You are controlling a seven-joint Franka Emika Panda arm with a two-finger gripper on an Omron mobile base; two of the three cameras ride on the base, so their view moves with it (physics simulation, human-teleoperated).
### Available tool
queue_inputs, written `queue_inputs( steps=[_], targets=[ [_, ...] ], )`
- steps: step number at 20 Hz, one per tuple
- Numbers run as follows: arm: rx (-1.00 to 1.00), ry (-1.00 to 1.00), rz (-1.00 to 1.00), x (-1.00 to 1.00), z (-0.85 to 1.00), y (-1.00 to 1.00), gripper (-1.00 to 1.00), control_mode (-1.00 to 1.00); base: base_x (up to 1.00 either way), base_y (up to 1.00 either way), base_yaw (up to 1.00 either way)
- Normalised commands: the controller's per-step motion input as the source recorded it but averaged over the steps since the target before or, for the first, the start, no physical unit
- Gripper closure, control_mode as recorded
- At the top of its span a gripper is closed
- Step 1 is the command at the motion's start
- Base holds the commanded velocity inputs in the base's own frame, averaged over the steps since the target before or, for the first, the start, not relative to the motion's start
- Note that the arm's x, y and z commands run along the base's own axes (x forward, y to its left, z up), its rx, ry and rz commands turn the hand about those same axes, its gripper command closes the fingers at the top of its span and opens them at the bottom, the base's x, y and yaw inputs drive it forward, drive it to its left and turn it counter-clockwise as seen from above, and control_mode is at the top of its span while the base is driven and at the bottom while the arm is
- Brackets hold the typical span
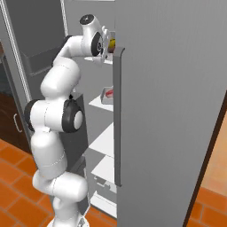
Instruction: Take the meat container that has the steak and place it on the second highest rack of the freezer. Then take the vegetable container that has the lemon and potato and place it on the highest rack of the freezer.
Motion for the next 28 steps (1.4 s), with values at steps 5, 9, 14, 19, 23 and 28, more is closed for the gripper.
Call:
queue_inputs(
  steps=[5,9,14,19,23,28],
  targets=[
    [0.00,0.00,-0.06,1.00,0.00,-0.20,-1.00,-1.00,0.00,0.00,0.00],
    [-0.01,-0.01,-0.03,0.79,-0.02,-0.21,-1.00,-1.00,0.00,0.00,0.00],
    [-0.05,-0.14,0.00,-0.36,-0.20,-0.01,-1.00,-1.00,0.00,0.00,0.00],
    [-0.13,-0.04,0.00,-0.62,-0.69,0.00,-1.00,-1.00,0.00,0.00,0.00],
    [-0.20,-0.03,0.00,-0.49,-1.00,-0.05,-1.00,-1.00,0.00,0.00,0.00],
    [-0.16,-0.19,0.00,-0.48,-1.00,-0.44,-1.00,-1.00,0.00,0.00,0.00]
  ],
)
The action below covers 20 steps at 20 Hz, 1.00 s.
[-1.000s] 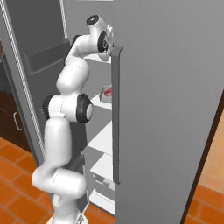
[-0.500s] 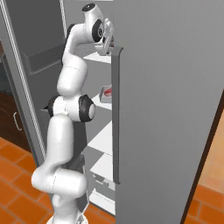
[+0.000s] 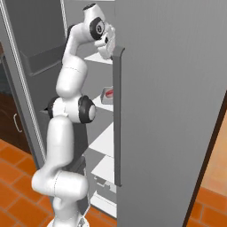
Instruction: Take the meat container that has the steak and place it on the second highest rack of the freezer. Then take the vegetable container that has the lemon and potato and place it on the highest rack of the freezer.
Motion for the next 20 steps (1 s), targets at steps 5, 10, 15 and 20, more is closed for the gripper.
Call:
queue_inputs(
  steps=[5,10,15,20],
  targets=[
    [0.07,-0.37,0.21,-0.20,-1.00,-0.80,-1.00,-1.00,0.00,0.00,0.00],
    [-0.09,-0.56,0.28,-0.28,-0.87,0.47,-1.00,-1.00,0.00,0.00,0.00],
    [-0.31,-0.39,0.22,-0.67,-0.11,0.98,-1.00,-1.00,0.00,0.00,0.00],
    [-0.14,-0.24,0.16,-1.00,0.06,0.47,-1.00,-1.00,0.00,0.00,0.00]
  ],
)
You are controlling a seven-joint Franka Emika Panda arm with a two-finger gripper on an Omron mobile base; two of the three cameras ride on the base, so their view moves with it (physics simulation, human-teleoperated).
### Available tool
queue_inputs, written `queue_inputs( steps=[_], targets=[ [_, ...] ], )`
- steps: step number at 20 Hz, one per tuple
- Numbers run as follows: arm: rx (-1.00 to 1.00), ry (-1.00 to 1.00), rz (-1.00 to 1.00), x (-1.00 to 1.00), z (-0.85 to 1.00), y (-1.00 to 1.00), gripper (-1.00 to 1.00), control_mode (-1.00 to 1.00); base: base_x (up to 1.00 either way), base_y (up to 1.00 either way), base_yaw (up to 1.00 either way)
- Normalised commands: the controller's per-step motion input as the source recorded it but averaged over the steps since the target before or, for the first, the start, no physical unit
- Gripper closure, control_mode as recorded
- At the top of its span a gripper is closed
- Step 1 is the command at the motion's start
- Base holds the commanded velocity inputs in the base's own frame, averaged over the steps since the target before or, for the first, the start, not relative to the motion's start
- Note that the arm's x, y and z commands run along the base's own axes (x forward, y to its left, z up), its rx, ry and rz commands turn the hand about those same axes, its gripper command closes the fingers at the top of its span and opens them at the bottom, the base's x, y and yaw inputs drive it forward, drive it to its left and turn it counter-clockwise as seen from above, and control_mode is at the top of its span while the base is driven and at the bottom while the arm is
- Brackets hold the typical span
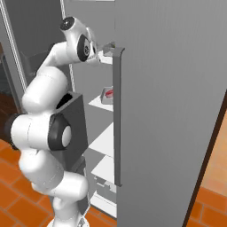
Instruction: Take the meat container that has the steak and place it on the second highest rack of the freezer. Then take the vegetable container that has the lemon and potato and place it on the highest rack of the freezer.
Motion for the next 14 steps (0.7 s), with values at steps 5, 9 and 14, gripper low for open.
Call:
queue_inputs(
  steps=[5,9,14],
  targets=[
    [0.04,-0.14,0.07,-1.00,0.30,-0.01,-1.00,-1.00,0.00,0.00,0.00],
    [0.11,-0.15,0.00,-0.95,0.05,-0.24,-1.00,-1.00,0.00,0.00,0.00],
    [0.10,-0.20,0.02,-0.81,0.00,-0.11,-1.00,-1.00,0.00,0.00,0.00]
  ],
)
